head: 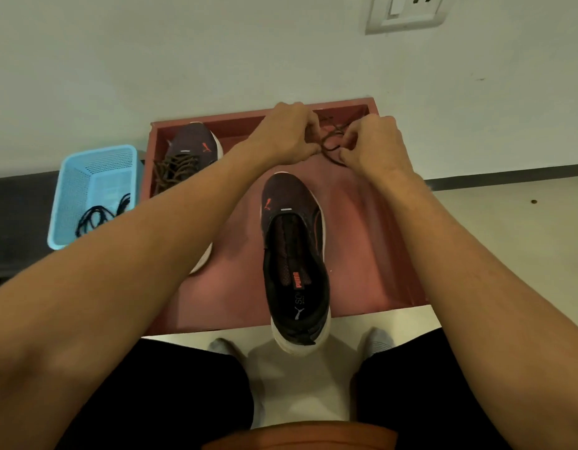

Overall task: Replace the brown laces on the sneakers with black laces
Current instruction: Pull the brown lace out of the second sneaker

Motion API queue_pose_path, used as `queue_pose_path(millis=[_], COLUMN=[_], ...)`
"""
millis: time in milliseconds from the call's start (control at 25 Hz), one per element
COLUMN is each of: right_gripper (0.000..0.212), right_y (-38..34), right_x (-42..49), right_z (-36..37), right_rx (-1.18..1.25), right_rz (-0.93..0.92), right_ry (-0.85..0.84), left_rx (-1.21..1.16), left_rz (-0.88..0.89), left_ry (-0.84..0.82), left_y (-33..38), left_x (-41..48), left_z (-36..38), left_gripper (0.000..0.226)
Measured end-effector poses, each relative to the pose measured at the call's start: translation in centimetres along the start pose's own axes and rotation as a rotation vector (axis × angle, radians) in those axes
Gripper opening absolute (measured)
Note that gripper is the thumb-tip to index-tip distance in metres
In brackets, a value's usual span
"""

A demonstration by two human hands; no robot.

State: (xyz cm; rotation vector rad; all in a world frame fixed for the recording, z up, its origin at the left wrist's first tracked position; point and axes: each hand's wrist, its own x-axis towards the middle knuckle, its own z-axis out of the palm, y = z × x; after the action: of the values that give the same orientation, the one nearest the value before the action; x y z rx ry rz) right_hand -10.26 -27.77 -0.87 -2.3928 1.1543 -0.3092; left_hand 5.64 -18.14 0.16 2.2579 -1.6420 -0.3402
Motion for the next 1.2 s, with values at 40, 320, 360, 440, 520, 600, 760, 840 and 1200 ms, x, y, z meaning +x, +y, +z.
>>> queue_pose_path(millis=[40,320,360,440,520,600,760,840,1200], right_gripper=[0.007,0.05,0.057,0.074,0.092,0.106,0.105,0.099,0.083], right_y=[-0.5,-5.2,-5.6,-6.1,-6.1,-6.0,-5.8,-6.0,-8.3], right_x=[-0.6,-7.8,-9.1,-11.7,-13.9,-15.9,-17.6,-17.4,-13.2], right_z=[-0.9,-4.9,-5.3,-5.5,-5.5,-4.9,-1.8,-0.8,1.9], right_rx=[0.035,0.199,0.155,0.012,-0.085,-0.081,-0.095,-0.158,-0.201], right_rz=[-0.028,-0.162,-0.183,-0.226,-0.238,-0.245,-0.285,-0.287,-0.28], right_ry=[-0.028,-0.509,-0.536,-0.564,-0.595,-0.644,-0.622,-0.543,-0.433], left_rx=[-0.036,-0.263,-0.276,-0.282,-0.28,-0.274,-0.298,-0.294,-0.33], left_rz=[-0.013,-0.153,-0.179,-0.252,-0.332,-0.378,-0.387,-0.385,-0.542], left_ry=[0.061,0.393,0.419,0.469,0.509,0.532,0.578,0.616,0.657], left_y=[0.2,0.3,0.0,-1.0,-2.3,-3.5,-4.5,-4.7,-7.1], left_x=[-1.6,-16.5,-18.4,-21.6,-23.8,-24.9,-25.6,-25.9,-25.9], left_z=[-1.1,-7.7,-8.1,-8.3,-7.7,-6.4,-4.2,-3.8,-2.3], left_gripper=[0.014,0.009,0.008,0.006,0.005,0.004,0.003,0.003,0.007])
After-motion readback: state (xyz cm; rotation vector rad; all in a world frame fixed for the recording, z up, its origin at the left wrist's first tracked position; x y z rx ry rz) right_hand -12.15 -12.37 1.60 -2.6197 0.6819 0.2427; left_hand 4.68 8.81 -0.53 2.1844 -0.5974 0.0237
